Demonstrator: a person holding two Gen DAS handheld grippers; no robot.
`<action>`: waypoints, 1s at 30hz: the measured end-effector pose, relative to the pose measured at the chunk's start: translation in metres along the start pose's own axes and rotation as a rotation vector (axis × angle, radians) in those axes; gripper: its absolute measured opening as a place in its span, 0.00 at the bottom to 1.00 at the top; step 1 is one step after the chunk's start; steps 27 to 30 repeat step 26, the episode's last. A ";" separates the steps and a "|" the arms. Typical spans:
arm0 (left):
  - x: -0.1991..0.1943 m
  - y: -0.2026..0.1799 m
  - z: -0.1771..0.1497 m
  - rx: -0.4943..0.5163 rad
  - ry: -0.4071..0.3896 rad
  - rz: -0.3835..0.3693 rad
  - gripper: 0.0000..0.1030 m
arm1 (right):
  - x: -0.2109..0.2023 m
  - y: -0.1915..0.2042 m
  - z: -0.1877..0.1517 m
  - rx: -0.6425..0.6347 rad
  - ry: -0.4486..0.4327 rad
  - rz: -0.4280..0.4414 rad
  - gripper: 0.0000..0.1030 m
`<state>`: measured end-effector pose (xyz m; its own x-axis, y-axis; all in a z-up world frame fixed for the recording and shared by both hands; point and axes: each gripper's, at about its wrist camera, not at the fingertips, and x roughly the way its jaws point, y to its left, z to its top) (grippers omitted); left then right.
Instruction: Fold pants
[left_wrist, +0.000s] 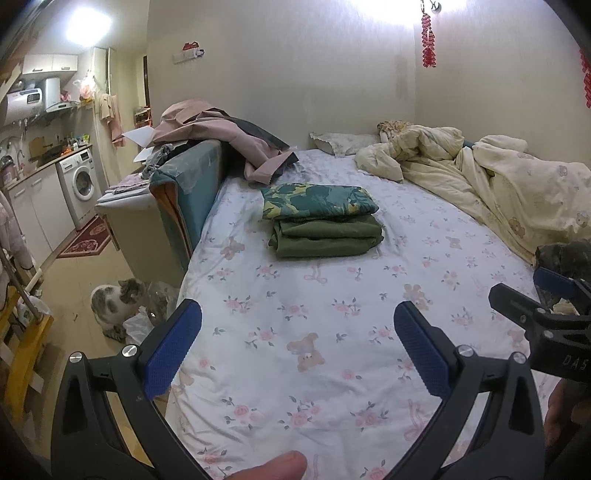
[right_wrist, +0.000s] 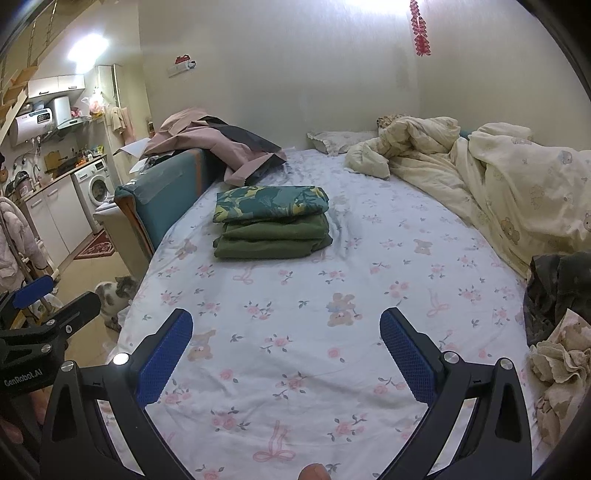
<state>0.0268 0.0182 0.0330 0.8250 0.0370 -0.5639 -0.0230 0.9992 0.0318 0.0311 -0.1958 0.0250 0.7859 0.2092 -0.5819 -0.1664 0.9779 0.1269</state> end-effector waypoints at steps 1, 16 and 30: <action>0.000 0.000 0.000 -0.002 -0.001 0.001 1.00 | 0.000 0.000 0.000 0.001 0.000 0.000 1.00; -0.001 0.002 0.000 -0.001 -0.004 0.002 1.00 | 0.000 0.000 0.000 -0.002 0.000 -0.004 1.00; 0.001 0.003 -0.005 -0.008 -0.001 0.001 1.00 | 0.000 0.001 0.000 -0.003 0.000 -0.003 1.00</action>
